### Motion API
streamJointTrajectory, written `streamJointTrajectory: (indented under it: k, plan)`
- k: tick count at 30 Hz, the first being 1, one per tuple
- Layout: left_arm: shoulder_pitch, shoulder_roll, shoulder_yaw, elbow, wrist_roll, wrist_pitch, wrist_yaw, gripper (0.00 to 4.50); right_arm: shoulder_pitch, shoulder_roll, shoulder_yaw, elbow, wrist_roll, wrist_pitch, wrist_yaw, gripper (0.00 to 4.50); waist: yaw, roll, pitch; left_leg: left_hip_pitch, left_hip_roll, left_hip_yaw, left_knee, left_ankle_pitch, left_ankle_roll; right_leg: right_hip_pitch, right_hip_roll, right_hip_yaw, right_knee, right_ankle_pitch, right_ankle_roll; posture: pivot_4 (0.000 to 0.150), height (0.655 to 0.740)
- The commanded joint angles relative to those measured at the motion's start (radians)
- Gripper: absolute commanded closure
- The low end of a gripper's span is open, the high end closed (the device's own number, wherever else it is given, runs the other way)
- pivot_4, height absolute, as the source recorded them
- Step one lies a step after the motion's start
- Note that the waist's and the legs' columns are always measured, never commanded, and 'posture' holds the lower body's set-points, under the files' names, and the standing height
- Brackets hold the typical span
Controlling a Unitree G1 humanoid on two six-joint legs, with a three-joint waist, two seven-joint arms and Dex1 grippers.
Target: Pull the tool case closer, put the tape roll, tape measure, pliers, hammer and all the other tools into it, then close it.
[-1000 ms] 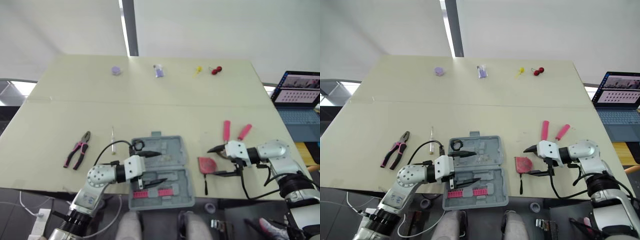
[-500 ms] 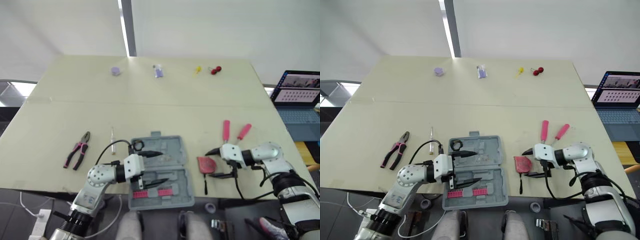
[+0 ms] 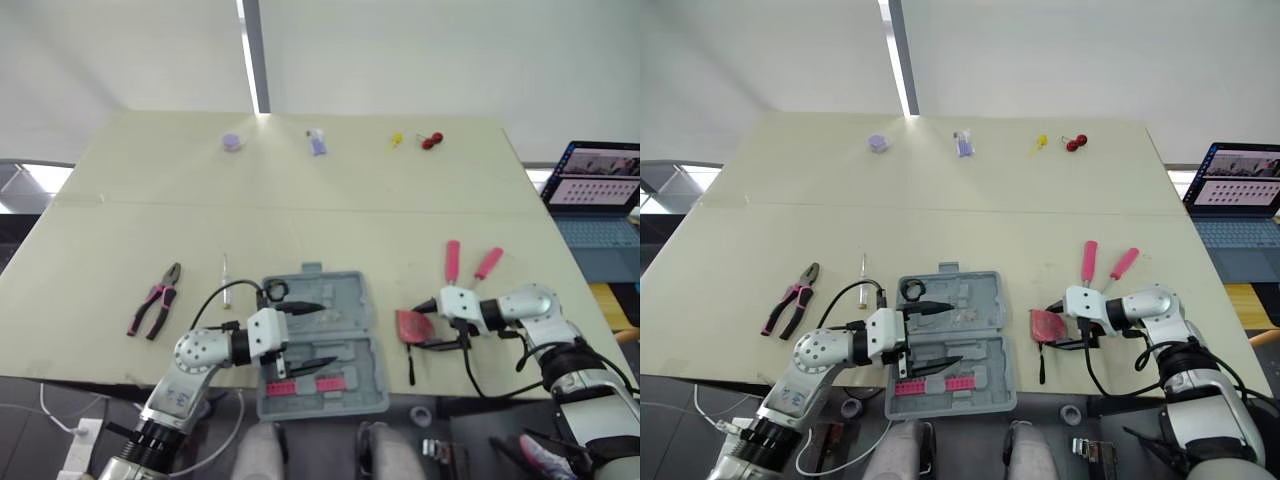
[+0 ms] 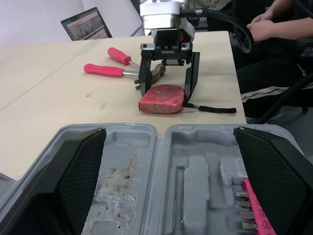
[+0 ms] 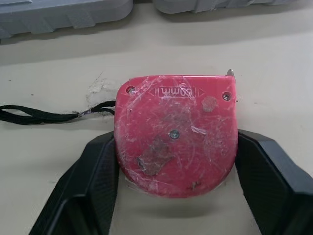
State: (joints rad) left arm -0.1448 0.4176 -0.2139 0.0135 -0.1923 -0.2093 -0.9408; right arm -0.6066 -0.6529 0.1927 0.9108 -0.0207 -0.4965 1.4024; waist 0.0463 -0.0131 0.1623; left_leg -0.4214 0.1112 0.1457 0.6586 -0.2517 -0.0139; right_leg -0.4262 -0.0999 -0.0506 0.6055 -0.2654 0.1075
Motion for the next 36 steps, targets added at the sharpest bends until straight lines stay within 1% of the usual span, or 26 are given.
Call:
streamJointTrajectory:
  k: [1,4,6,8,12,16,19,21,25,30,36]
  plan:
    - [0.005,0.004,0.004,-0.033,-0.005,-0.011,0.001,0.0,-0.004,-0.01,-0.011,-0.037,0.021,0.027,0.025,1.53,0.0,0.0,0.0,0.0,0.0,0.0,0.0,0.0,0.0,0.0,0.0,0.0,0.0,0.0,0.0,0.15,0.74]
    - [0.009,0.006,0.025,-0.045,-0.016,0.003,0.017,0.0,-0.001,-0.032,-0.023,-0.17,0.055,0.069,0.047,1.53,-0.001,0.001,0.001,0.0,0.0,0.0,0.0,0.0,0.0,0.0,0.0,0.0,0.0,0.0,0.0,0.15,0.74]
    - [0.012,0.009,0.046,-0.057,-0.028,0.018,0.032,0.0,0.004,-0.055,-0.017,-0.302,0.07,0.172,0.068,1.53,-0.002,0.003,0.002,0.0,0.0,0.0,0.0,0.0,0.0,-0.001,0.0,0.0,0.001,0.0,0.0,0.15,0.74]
    - [0.015,0.012,0.07,-0.071,-0.04,0.036,0.045,0.0,0.005,-0.083,-0.002,-0.469,0.072,0.311,0.078,1.53,-0.002,0.004,0.002,0.0,0.0,0.0,0.0,0.0,0.0,-0.001,0.0,0.0,0.001,0.0,-0.001,0.15,0.74]
    - [0.028,0.026,0.133,-0.097,-0.087,0.088,0.067,0.0,-0.032,-0.119,0.066,-0.807,0.017,0.638,0.071,1.53,-0.003,0.005,0.002,-0.001,0.001,0.0,0.0,0.0,0.0,-0.002,0.0,0.0,0.002,-0.001,-0.002,0.15,0.74]
    - [0.034,0.039,0.171,-0.087,-0.103,0.103,0.072,0.0,-0.109,-0.099,0.153,-0.96,-0.059,0.857,0.029,1.53,-0.003,0.005,0.002,-0.001,0.001,0.0,0.0,-0.001,-0.001,-0.003,0.0,0.0,0.003,-0.001,-0.003,0.15,0.74]
    - [0.034,0.042,0.185,-0.072,-0.1,0.099,0.068,0.0,-0.179,-0.073,0.234,-0.996,-0.146,0.958,0.001,1.53,0.001,0.005,0.002,-0.001,0.001,0.0,0.0,-0.001,-0.001,-0.003,0.0,0.0,0.001,-0.003,-0.005,0.15,0.74]
    - [0.036,0.043,0.191,-0.056,-0.097,0.093,0.065,0.0,-0.225,-0.045,0.284,-0.982,-0.196,1.003,-0.021,1.53,0.001,0.005,0.002,-0.002,0.001,0.001,0.0,-0.002,-0.001,-0.003,0.0,0.0,0.001,-0.01,-0.018,0.15,0.74]
    - [0.036,0.041,0.193,-0.036,-0.088,0.082,0.063,0.0,-0.295,0.007,0.358,-0.911,-0.292,1.041,-0.081,1.53,0.001,0.005,0.002,-0.002,0.001,0.001,0.0,-0.002,-0.001,-0.004,0.0,0.0,0.002,-0.01,-0.018,0.15,0.74]
    - [0.033,0.039,0.192,-0.029,-0.085,0.081,0.067,0.0,-0.341,0.066,0.401,-0.884,-0.34,1.08,-0.112,1.53,0.0,0.005,0.002,-0.002,0.001,0.001,-0.001,-0.002,-0.001,-0.004,0.0,0.0,0.002,-0.009,-0.017,0.15,0.74]
    - [0.031,0.039,0.199,-0.024,-0.089,0.083,0.072,0.0,-0.357,0.109,0.443,-0.865,-0.383,1.075,-0.127,1.53,0.0,0.005,0.002,-0.002,0.001,0.002,-0.001,-0.002,-0.001,-0.004,0.0,0.0,0.002,-0.009,-0.017,0.15,0.74]
